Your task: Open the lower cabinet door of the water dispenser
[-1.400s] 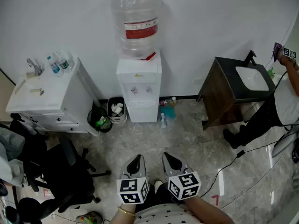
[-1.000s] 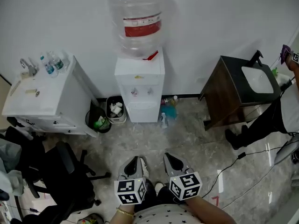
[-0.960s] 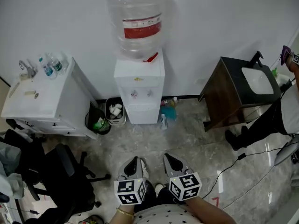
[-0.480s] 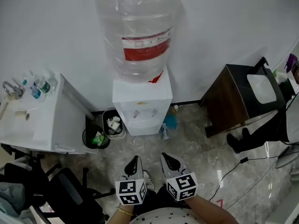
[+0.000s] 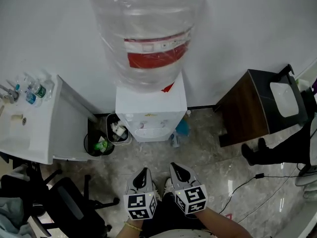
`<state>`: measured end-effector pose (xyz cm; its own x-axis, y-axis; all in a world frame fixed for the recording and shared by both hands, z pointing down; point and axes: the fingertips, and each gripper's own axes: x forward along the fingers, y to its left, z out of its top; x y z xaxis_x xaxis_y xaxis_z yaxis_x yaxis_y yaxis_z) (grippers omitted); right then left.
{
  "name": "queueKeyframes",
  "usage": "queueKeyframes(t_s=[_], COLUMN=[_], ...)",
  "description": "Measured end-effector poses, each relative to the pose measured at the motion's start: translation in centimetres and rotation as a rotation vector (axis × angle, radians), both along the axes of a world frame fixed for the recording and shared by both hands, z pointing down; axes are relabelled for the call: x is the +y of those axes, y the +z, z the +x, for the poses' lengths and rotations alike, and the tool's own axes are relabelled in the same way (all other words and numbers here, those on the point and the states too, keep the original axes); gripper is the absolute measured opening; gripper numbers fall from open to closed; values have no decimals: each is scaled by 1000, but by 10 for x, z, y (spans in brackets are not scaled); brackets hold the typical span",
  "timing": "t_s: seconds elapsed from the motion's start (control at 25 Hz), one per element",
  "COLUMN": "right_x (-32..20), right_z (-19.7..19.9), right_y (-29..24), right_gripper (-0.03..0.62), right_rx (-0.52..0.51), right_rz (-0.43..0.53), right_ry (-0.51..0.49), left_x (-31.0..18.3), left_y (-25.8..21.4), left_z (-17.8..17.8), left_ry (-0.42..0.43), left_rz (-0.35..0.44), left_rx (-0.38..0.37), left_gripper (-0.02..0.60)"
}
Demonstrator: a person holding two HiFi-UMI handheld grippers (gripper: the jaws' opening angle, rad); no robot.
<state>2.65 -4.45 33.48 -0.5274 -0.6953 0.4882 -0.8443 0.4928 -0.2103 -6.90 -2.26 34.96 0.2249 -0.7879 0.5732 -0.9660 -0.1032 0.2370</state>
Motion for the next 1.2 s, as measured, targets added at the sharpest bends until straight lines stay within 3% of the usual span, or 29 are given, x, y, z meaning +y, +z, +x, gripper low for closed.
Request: queueKeyframes(t_s=[0.24,0.44,0.52,0.68,0.8,0.92,1.12,1.2], right_x=[-26,-61,-81,-134,-172,-202,-218,-218], right_z=[5,12,16,27,31,35,29,31], right_y=[68,192,254,363,418,445,445,443], right_gripper=[0,0,117,160,209,243,284,285], right_rx=[-12,-46,-61,-80,-51,-13,40,49], right_rz=[-14,-36,-45,-8,19,34,78,76], right_ry=[-13,5,1,25,-12,-73,-289,-332], left_x=[-20,-38,-48,-69,-83,-95,-102,-102], left_y=[60,178,229,317,359,378,380,378], left_z=[9,6,5,5,6,8,11,13], left_ry=[-14,-17,-17,-8,2,14,28,22], left_rz=[-1,-13,-8,6,8,7,5,8], left_rx=[28,40,43,45,43,50,66,70], left_gripper=[6,6,6,6,6,6,6,6])
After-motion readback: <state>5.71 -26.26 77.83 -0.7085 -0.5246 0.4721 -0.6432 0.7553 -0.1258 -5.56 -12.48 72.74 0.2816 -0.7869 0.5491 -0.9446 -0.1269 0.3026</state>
